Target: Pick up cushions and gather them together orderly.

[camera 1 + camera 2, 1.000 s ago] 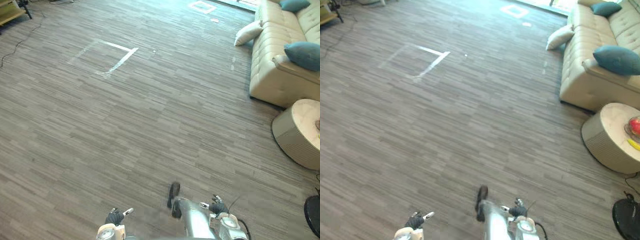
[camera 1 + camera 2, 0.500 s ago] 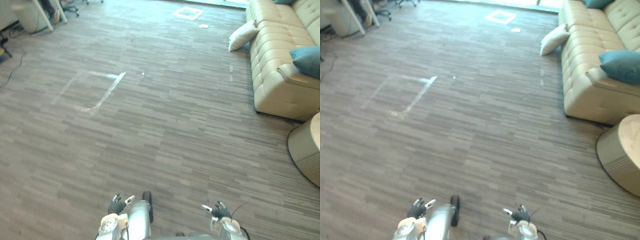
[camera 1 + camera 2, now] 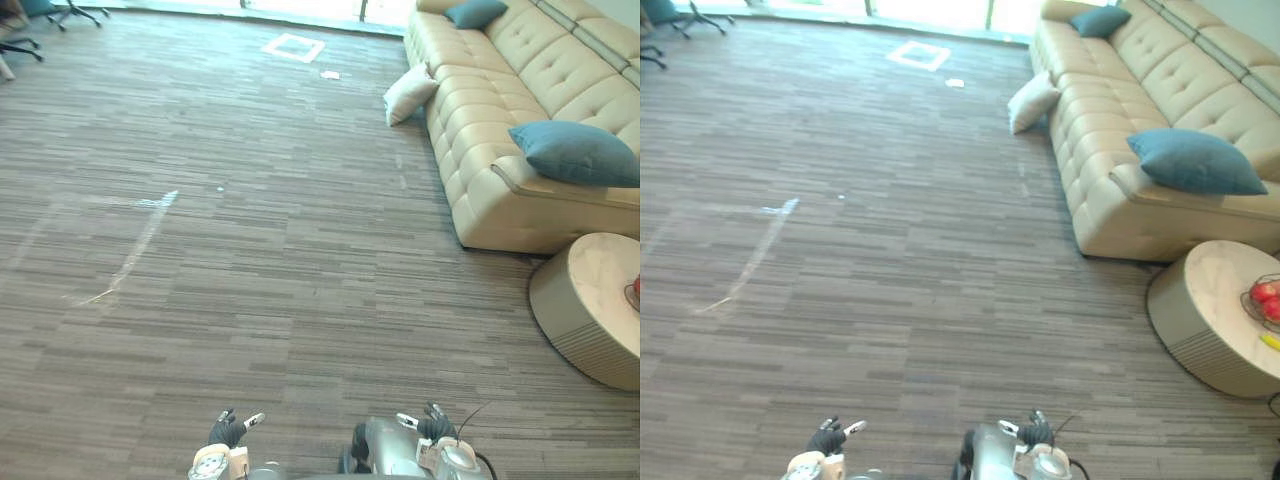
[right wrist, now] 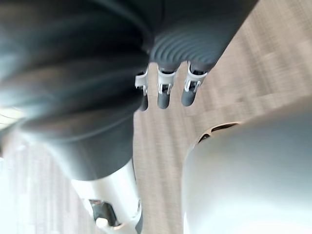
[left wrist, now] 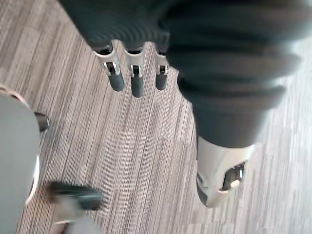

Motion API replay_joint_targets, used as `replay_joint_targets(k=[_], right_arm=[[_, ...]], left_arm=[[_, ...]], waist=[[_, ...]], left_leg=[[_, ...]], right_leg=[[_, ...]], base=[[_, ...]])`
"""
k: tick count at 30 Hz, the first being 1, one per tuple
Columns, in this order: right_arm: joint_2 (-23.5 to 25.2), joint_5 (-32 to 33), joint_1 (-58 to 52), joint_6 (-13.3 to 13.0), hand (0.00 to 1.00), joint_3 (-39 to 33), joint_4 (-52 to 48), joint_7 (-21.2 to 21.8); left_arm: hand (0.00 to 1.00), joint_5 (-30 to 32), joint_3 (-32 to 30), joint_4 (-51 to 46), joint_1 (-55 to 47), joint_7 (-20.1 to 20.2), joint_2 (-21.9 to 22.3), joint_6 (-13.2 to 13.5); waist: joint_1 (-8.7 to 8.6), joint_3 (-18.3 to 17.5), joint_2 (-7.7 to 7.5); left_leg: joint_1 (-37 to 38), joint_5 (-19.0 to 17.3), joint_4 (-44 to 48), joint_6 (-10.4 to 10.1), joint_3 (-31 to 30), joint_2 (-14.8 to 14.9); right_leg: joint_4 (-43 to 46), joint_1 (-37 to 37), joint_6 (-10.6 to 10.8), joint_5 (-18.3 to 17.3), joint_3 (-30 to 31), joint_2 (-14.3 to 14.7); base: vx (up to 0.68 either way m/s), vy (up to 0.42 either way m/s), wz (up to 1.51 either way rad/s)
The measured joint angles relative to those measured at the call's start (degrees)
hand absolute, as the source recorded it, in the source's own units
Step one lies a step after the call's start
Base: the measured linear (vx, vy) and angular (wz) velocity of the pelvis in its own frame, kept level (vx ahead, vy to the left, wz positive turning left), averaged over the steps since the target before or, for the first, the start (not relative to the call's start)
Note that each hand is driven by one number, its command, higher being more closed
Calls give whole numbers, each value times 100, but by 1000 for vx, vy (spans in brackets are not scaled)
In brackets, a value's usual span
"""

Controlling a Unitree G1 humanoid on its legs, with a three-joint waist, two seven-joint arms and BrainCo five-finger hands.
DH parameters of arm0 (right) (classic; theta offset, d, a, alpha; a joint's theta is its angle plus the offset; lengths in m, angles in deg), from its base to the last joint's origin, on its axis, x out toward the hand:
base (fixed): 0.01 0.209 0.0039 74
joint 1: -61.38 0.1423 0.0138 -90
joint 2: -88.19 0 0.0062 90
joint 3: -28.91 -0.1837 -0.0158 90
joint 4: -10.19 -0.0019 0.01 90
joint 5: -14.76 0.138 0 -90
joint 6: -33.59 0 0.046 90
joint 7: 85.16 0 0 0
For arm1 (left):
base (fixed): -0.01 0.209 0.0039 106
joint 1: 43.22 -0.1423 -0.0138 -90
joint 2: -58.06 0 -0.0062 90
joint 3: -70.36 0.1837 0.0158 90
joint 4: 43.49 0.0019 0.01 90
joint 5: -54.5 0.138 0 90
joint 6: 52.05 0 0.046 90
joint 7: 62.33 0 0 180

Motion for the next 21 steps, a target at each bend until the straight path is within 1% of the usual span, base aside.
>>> replay_joint_targets(k=[1,2,3,4,5,6,7,8,9,10,11,12,13,14,15,16,17,18,19,20,21], right_arm=[[2,4,-28,-7,0,1,-6,10],[-88,-3,21,-10,0,-50,-6,17],[-116,-11,33,4,0,-50,1,18],[-113,-14,52,5,0,-90,-6,32],[-155,-12,55,24,0,-83,-8,28],[-162,-11,56,41,0,-72,-12,32],[-217,-5,72,99,0,-69,24,0],[-195,-3,58,132,0,-68,26,-13],[-141,-1,34,139,0,-68,32,-17],[-92,1,2,142,0,-67,42,-16],[-87,1,6,156,0,-62,47,-18],[-86,1,38,157,0,-60,45,-17],[-86,-1,82,158,0,-62,44,-20],[-98,-2,75,159,0,-61,45,-27],[-122,-3,62,159,0,-61,45,-39],[-130,-4,57,158,0,-54,45,-51],[-141,-14,37,158,0,12,46,-74],[-127,-15,36,157,0,113,43,-82],[-49,-22,65,152,0,190,44,-89],[19,-26,51,118,0,215,40,-72],[74,-33,14,108,0,213,43,-67]], left_arm=[[0,8,-6,11,-19,1,-13,-3],[0,54,-42,43,-20,5,89,-8],[0,60,-67,26,-14,9,130,3],[0,62,-96,15,16,10,228,13],[0,64,-178,30,20,10,331,7],[0,67,-255,14,19,18,388,1],[0,81,-291,12,19,16,402,6],[0,102,-299,0,18,13,375,11],[0,98,-304,-54,24,10,321,30],[0,98,-304,-187,24,19,263,34],[0,93,-291,-281,23,21,227,41],[0,51,-289,-382,25,17,222,52],[0,44,-286,-438,26,20,225,55],[0,43,-276,-510,28,20,234,75],[0,45,-248,-544,27,11,253,108],[0,47,-239,-549,21,8,267,127],[0,52,-235,-557,15,3,297,145],[0,55,-232,-557,4,0,298,146],[0,69,-233,-590,2,4,266,153],[0,148,-237,-615,19,8,209,148],[0,165,-237,-616,21,7,196,155]], waist=[[-26,-22,10],[-50,-94,192],[-19,-149,302],[-2,-136,417],[-28,-116,494],[-31,-74,567],[4,-11,651],[19,21,671],[55,69,593],[80,95,459],[125,104,405],[159,112,375],[184,120,365],[233,130,360],[261,127,362],[280,124,374],[377,77,404],[434,9,341],[432,-65,238],[362,-120,133],[398,-146,66]], left_leg=[[166,-15,31,-171,-159,12],[253,-9,205,-265,-402,194],[170,83,431,-425,-490,281],[-101,373,1170,-824,-634,337],[-529,940,2139,-972,-805,377],[-789,1433,2818,-1135,-879,438],[-1269,1404,4067,-1280,-900,680],[-1565,1091,4776,-1166,-766,852],[-1819,807,5157,-1086,-641,947],[-2224,548,5231,-976,-480,944],[-2573,360,5102,-872,-368,922],[-3004,200,4699,-764,-215,869],[-3223,135,4289,-725,-123,806],[-3472,164,3268,-694,30,634],[-3565,400,2191,-718,106,452],[-3570,629,1583,-765,135,385],[-3580,1381,924,-752,143,341],[-3577,1741,1000,-570,162,244],[-3679,1578,1236,-342,175,91],[-3854,1193,1651,-132,203,45],[-3835,931,1870,-63,253,-7]], right_leg=[[-27,29,-224,600,171,60],[403,-24,-489,726,229,187],[600,-47,-560,562,200,220],[814,11,-610,258,123,242],[816,204,-589,0,135,280],[693,425,-614,-82,165,352],[376,939,-679,-149,220,538],[116,1364,-711,-203,273,638],[-120,1807,-710,-240,313,666],[-460,2284,-718,-265,384,661],[-709,2577,-690,-291,464,651],[-950,2837,-616,-349,550,625],[-1032,2950,-575,-383,591,593],[-1124,3123,-477,-509,676,485],[-1191,3262,-399,-697,752,375],[-1212,3353,-354,-792,807,327],[-1288,3528,-241,-958,951,268],[-1288,3579,-174,-1084,1071,161],[-1193,3579,-104,-1210,1102,-9],[-781,3397,20,-1245,1127,-123],[-40,3143,224,-1367,1247,-219]], base=[[826,-192,28],[703,-171,15],[686,-162,6],[652,-172,-4],[656,-162,-5],[657,-114,-19],[661,-64,-24],[642,-53,-27],[588,-66,-15],[520,-68,-18],[579,-51,-24],[454,-6,-28],[450,68,-31],[448,130,-30],[455,156,-32],[458,197,-43],[521,245,-52],[680,315,-47],[741,298,-22],[633,230,-9],[618,210,-3]])
